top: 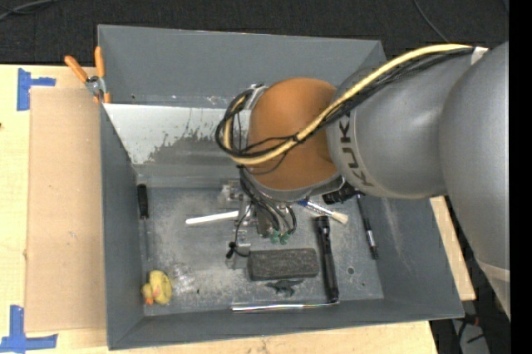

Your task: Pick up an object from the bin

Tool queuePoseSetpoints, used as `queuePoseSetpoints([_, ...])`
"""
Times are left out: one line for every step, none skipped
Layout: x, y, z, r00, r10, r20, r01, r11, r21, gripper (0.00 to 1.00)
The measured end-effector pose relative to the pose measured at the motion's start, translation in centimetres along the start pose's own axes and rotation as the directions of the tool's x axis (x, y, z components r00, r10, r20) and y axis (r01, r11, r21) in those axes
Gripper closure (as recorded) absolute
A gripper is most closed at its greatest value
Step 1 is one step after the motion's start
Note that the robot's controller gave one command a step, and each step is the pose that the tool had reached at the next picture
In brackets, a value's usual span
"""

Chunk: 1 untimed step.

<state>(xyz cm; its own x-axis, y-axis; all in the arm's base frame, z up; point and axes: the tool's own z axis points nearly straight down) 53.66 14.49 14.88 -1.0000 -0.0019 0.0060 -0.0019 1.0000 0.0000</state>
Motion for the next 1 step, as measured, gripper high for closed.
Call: queuePoseSetpoints([-0.16,-0.08,-0.16,1.000,0.003,0.004,-0.003,1.000,-0.001,0.00])
